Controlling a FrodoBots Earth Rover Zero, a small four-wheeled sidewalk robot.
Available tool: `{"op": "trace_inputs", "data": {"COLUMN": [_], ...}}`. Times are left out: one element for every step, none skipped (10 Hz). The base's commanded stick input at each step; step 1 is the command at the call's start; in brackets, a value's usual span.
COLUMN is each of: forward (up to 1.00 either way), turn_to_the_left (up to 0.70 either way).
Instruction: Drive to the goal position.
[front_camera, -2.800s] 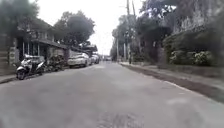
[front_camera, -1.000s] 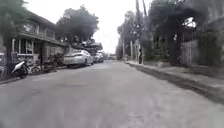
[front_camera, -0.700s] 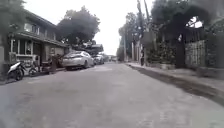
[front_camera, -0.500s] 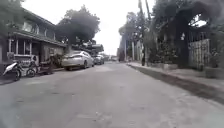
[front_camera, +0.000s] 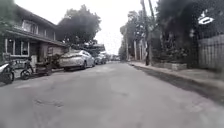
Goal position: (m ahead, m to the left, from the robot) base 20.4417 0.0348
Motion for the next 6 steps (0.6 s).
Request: {"op": "trace_inputs", "data": {"forward": [1.00, 1.00, 1.00, 1.00, 1.00, 1.00], "turn_to_the_left": [0.03, 0.03, 0.03, 0.03, 0.03, 0.03]}}
